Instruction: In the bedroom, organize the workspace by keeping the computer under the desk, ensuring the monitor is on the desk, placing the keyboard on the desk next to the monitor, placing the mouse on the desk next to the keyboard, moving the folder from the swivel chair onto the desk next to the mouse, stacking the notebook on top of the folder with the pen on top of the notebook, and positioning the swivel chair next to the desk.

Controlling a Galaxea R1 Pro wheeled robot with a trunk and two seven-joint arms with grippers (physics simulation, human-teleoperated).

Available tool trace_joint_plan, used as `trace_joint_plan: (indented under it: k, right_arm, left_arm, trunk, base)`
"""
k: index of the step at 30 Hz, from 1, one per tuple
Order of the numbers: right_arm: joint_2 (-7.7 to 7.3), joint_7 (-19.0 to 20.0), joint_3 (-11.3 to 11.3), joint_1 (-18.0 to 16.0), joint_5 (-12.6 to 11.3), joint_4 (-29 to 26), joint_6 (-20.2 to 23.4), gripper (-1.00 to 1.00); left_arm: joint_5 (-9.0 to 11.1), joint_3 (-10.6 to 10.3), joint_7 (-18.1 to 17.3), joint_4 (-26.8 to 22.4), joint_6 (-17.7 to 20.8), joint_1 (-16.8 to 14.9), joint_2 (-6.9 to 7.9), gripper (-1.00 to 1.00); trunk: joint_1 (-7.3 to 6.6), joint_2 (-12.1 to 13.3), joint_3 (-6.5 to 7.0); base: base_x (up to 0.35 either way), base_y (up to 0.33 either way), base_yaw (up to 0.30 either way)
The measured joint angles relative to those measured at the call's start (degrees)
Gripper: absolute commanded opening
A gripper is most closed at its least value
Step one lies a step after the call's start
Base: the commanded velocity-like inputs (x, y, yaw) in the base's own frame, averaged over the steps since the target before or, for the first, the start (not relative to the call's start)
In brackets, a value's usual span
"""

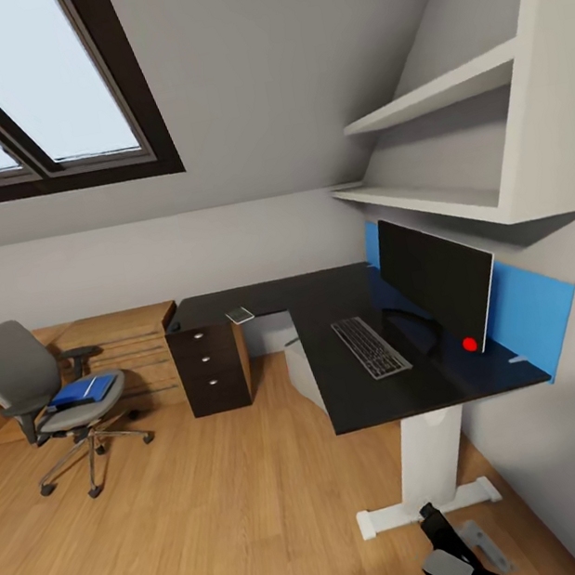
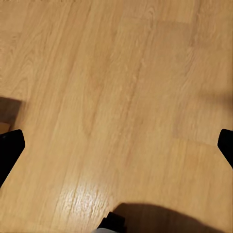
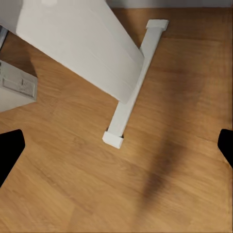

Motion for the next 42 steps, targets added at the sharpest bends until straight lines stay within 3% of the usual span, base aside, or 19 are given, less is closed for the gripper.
trace_joint_plan:
  k: [7, 12, 21, 32, 42]
  right_arm:
    - [-3.72, -0.08, -0.02, 0.14, -0.03, 5.24, -0.03, 1.00]
    - [-5.00, -0.16, 0.08, 0.89, -0.06, 6.27, 0.05, 1.00]
    - [-3.35, -0.08, 0.19, 2.03, 0.13, 6.59, 0.05, 1.00]
    - [-2.81, -0.04, 0.16, 2.87, 0.64, 6.63, 0.08, 1.00]
    - [-2.73, -0.03, 0.14, 3.63, 3.95, 6.63, 0.09, 1.00]
  left_arm:
    - [0.00, -0.01, 0.00, 0.00, 0.00, 0.00, -0.06, 1.00]
    - [0.00, -0.01, 0.00, 0.00, 0.00, 0.00, -0.09, 1.00]
    - [0.00, -0.01, 0.00, 0.00, 0.00, 0.00, -0.09, 1.00]
    - [0.01, 0.03, 0.00, 0.00, -0.41, 0.00, -0.03, 1.00]
    - [0.01, 0.03, 0.00, 0.00, -0.52, 0.00, -0.01, 1.00]
  trunk:
    - [-1.54, 2.81, 1.26]
    - [-2.64, 4.82, 2.16]
    - [-4.62, 8.44, 3.78]
    - [-4.63, 8.46, 3.79]
    - [-4.63, 8.46, 3.79]
  base:
    - [0.000, 0.000, 0.000]
    - [0.000, 0.000, 0.000]
    - [0.000, 0.000, 0.000]
    - [0.000, 0.000, 0.000]
    - [0.000, 0.000, 0.000]
